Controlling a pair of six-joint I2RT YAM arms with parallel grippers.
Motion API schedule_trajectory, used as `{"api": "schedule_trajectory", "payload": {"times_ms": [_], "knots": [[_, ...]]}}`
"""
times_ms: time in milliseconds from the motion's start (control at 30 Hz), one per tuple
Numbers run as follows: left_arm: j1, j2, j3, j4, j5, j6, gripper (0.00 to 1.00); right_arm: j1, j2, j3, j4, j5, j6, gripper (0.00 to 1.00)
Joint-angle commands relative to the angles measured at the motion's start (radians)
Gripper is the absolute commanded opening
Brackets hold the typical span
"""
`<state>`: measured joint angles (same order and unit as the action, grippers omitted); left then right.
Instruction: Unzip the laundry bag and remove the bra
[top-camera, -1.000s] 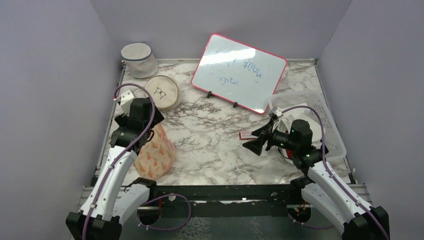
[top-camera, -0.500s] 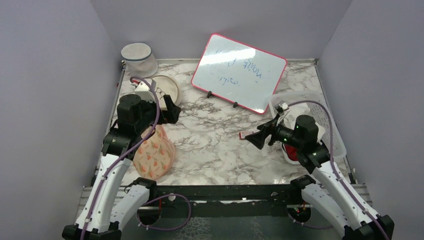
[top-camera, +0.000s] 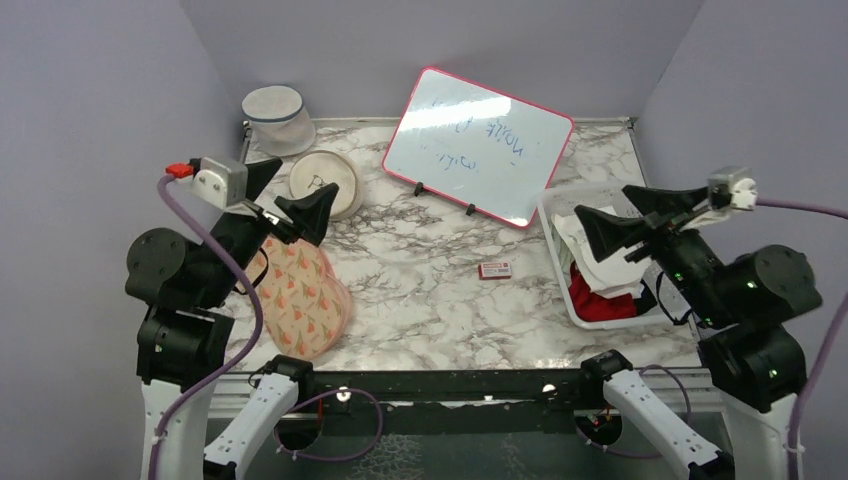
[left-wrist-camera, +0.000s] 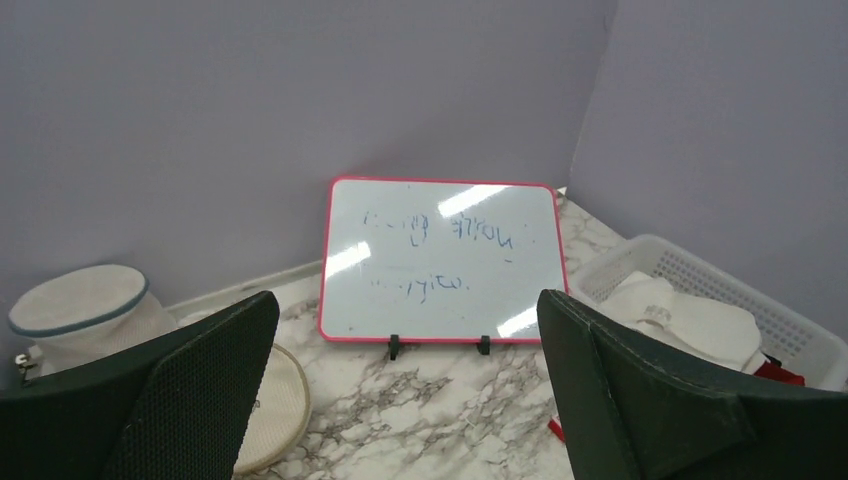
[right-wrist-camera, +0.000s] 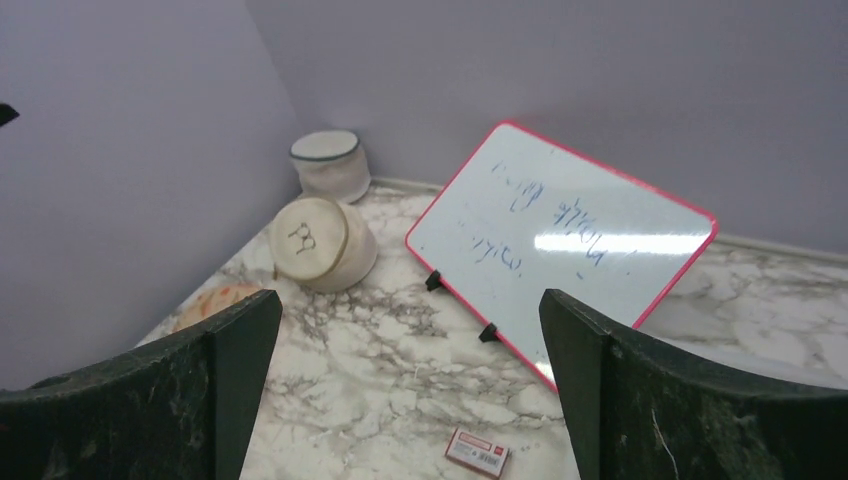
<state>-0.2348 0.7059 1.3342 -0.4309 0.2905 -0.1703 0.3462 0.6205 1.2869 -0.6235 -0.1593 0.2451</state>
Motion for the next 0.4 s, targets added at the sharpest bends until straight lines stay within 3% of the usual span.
{"api": "schedule_trajectory", "payload": {"times_ms": [0, 133, 367], "knots": [[0.003, -0.055, -0.001, 0.029, -0.102, 0.011, 0.99, 0.005, -0.006, 0.108, -0.127, 0.124, -0.041, 1.00], [0.003, -0.098, 0.002, 0.028, -0.174, 0.002, 0.99, 0.004, -0.008, 0.172, -0.145, 0.160, -0.052, 1.00], [0.003, -0.123, -0.009, 0.027, -0.249, -0.020, 0.99, 0.005, -0.046, 0.147, -0.145, 0.177, -0.040, 1.00]]}}
